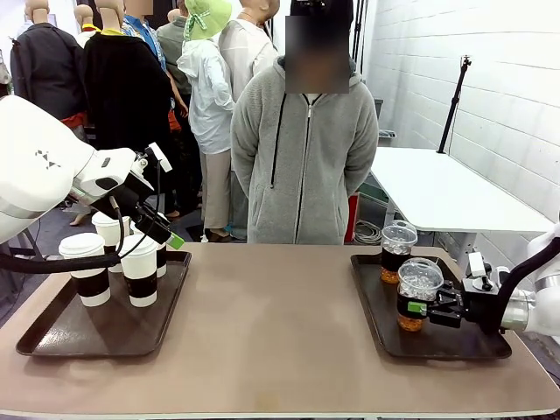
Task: Distribute the coffee onto the tray.
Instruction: Pick up another iced Americano from the middle of the table and place it on the right Handle tray.
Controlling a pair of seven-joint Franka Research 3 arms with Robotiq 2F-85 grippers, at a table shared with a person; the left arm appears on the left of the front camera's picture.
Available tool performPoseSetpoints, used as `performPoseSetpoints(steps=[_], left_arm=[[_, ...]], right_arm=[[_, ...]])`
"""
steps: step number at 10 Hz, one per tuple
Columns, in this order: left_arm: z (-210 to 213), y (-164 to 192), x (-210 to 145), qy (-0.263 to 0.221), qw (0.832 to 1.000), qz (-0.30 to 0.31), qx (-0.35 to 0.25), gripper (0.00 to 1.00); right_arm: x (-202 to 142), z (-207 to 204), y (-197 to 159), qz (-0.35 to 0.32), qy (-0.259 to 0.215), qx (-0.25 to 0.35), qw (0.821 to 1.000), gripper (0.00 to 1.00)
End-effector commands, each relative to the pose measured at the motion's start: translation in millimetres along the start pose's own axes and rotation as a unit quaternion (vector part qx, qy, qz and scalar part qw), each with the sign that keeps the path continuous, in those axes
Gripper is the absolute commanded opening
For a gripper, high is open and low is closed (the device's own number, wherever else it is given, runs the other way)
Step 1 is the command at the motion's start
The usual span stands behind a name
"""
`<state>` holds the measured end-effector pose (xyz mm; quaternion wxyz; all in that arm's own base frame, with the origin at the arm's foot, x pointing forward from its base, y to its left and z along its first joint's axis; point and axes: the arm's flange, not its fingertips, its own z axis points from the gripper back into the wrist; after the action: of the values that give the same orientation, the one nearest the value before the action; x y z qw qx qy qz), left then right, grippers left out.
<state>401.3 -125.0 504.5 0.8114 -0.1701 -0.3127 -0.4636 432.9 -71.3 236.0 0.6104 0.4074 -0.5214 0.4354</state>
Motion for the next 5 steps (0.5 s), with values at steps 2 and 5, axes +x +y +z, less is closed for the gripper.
performPoseSetpoints(steps=[2, 5], left_arm=[[-1.7, 4.1, -3.3, -0.012, 1.0, -0.009, -0.009, 1.0], [-1.7, 4.1, -3.3, -0.012, 1.0, -0.009, -0.009, 1.0]], right_arm=[[-5.4, -0.2, -2.1, 0.007, -0.017, 0.004, 1.0, 0.64], [-6.3, 1.3, -0.2, -0.008, -0.015, 0.006, 1.0, 1.0]])
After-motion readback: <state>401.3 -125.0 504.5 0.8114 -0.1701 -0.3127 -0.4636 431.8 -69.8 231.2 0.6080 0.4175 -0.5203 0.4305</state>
